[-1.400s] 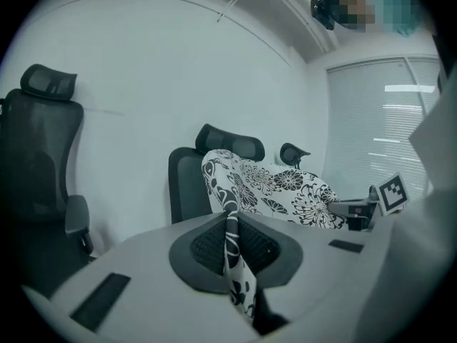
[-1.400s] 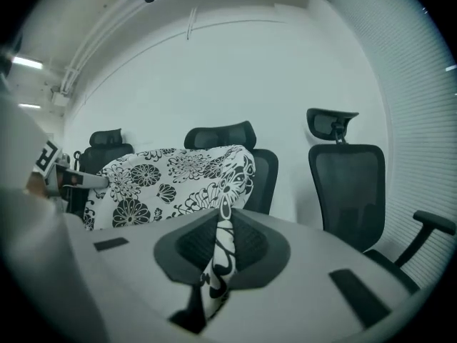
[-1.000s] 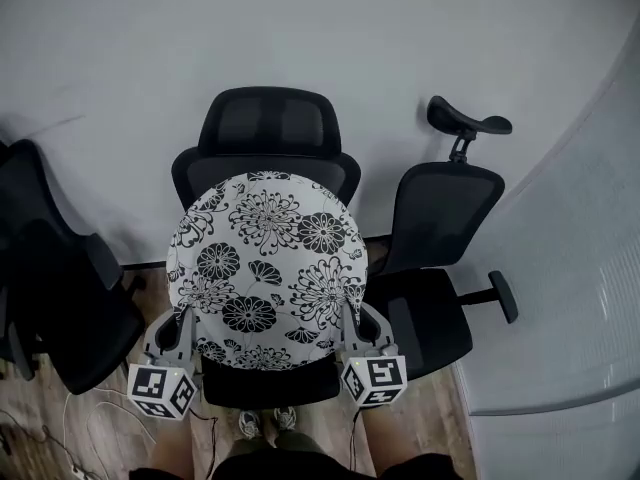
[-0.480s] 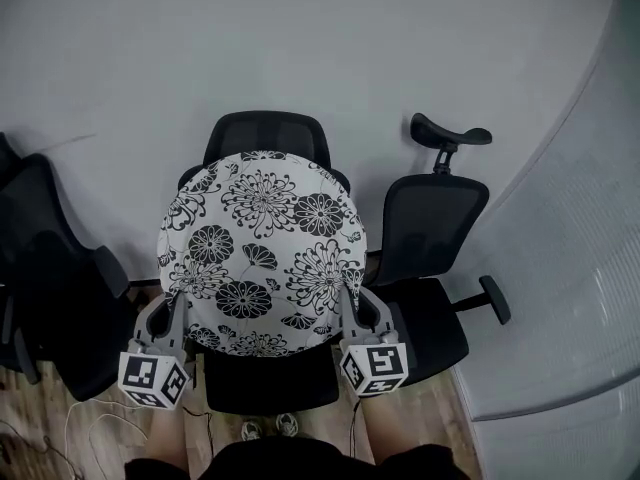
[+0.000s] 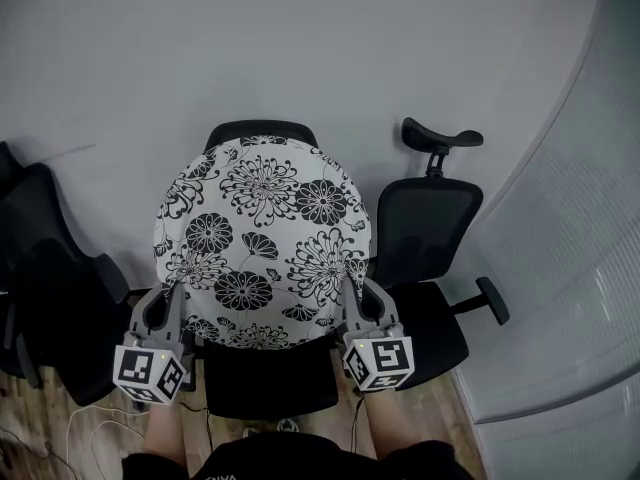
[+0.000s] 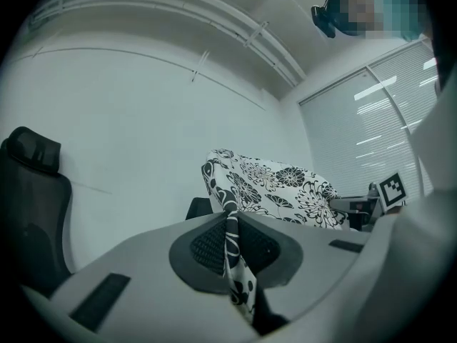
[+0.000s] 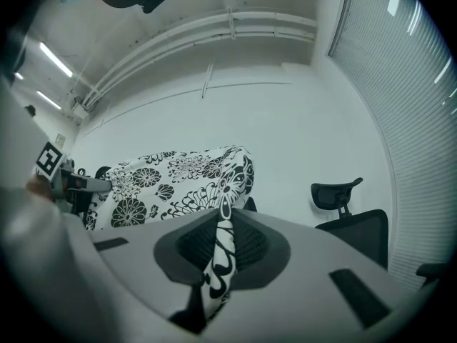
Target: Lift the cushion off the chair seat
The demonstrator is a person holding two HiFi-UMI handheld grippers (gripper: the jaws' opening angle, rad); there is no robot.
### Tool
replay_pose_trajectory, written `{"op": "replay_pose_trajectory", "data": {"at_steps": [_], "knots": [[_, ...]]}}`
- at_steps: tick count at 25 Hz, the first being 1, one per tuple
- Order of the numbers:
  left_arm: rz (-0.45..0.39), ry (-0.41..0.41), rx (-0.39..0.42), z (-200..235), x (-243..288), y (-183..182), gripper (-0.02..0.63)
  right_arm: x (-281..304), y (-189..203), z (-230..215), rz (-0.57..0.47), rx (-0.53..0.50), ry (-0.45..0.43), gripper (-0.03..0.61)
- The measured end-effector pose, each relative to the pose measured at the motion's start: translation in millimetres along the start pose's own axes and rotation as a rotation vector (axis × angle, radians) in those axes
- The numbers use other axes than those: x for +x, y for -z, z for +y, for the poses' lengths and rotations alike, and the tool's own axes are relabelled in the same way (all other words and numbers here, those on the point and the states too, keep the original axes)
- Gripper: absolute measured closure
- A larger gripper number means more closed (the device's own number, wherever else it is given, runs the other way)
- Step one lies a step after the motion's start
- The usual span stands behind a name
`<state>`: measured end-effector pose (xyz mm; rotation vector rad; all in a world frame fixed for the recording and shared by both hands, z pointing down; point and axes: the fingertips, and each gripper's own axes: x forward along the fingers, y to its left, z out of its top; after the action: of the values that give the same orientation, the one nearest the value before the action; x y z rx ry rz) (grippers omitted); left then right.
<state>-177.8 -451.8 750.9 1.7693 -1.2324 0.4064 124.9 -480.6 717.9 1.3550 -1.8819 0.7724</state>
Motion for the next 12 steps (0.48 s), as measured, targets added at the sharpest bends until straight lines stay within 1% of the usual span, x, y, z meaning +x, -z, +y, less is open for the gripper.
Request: {"op": "replay_pose_trajectory", "data": {"at_steps": [12], "knots": [[-0.030,0.002,0.020,-0.9,0.1,2.4,0.594,0.3,1.1,-1.4,-0.036,-0.005,-0.010,0.540]]}}
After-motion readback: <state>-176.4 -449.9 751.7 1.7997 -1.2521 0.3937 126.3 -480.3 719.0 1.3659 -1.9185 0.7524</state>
